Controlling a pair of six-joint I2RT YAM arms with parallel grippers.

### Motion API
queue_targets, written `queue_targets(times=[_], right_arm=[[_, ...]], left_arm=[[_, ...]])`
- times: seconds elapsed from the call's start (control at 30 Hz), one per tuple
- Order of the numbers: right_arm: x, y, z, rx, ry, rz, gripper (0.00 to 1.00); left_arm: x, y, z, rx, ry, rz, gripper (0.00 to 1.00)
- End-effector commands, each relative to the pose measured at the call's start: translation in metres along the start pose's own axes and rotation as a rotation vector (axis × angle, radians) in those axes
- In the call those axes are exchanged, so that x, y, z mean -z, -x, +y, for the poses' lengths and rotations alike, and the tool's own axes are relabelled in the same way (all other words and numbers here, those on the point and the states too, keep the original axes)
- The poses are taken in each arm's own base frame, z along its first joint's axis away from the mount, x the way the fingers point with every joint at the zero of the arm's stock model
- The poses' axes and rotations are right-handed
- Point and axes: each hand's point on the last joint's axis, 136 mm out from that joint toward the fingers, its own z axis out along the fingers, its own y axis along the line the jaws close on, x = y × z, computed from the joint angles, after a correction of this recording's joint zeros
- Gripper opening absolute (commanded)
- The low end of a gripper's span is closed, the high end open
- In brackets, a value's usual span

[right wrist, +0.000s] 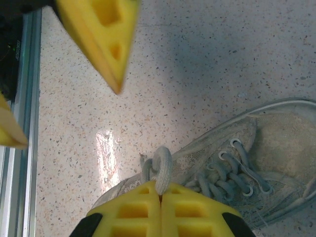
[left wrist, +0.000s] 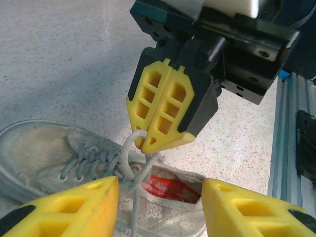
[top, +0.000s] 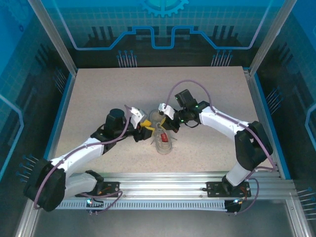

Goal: Tie the shoes

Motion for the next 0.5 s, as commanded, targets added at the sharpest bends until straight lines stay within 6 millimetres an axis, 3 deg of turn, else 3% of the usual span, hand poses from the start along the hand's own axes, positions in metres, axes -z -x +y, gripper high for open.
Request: queue_targets(times=[0.0, 0.17, 0.3, 0.47], right_arm=[[0.005, 0.012, 0.013, 0.078, 0.013, -0.052, 0.00], [0.006, 0.011, 0.018, 0.106, 0.017, -0.059, 0.00], [0.004, 0.010, 0.018, 0.110, 0.022, -0.051, 0.00], [0.004, 0.010, 0.022, 0.124, 0.036, -0.052, 0.00]], left_arm=[[-0.002, 0.023, -0.010, -0.107, -0.105, -0.115, 0.49], [-0.012, 0.018, -0.011, -0.140, -0.168, -0.096, 0.47], [-0.019, 0.009, -0.011, -0.141, -0.201, -0.052, 0.38], [-0.022, 0.000, -0.006, -0.157, -0.186, -0.028, 0.37]])
